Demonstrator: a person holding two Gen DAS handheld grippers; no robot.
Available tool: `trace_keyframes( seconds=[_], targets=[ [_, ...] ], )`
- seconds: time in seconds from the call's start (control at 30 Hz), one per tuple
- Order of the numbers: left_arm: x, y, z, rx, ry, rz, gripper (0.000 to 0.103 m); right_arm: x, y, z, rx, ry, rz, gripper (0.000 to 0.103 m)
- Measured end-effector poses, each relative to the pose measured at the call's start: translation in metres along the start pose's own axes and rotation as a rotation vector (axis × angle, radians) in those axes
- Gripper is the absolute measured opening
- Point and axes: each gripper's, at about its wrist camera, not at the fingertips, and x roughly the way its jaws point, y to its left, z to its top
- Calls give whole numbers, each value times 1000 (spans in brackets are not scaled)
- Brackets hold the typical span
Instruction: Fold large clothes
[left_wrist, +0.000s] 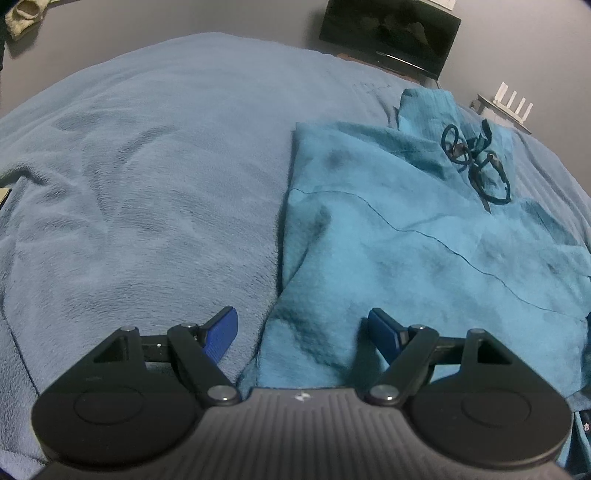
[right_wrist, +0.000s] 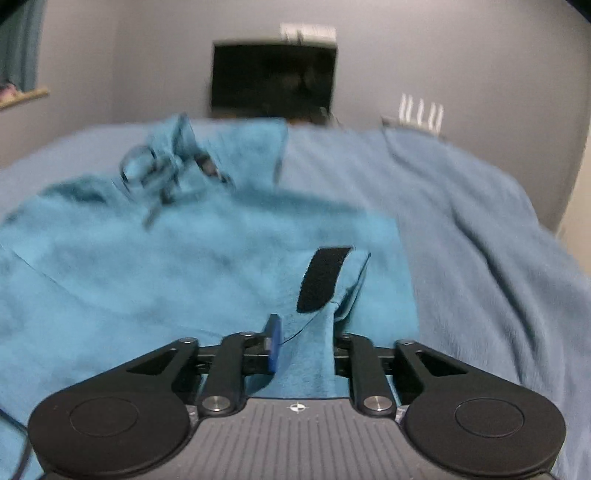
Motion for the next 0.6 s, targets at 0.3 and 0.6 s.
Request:
trace_keyframes(
  seconds=[0.3,0.6],
  targets=[
    [0,-1,0,13,5,-4,76,-37,2,14,-3,-172,-108,77],
    [7,-3,-1,26,16,-8,76,-40,43,9,-242,-182,81,77]
  ],
)
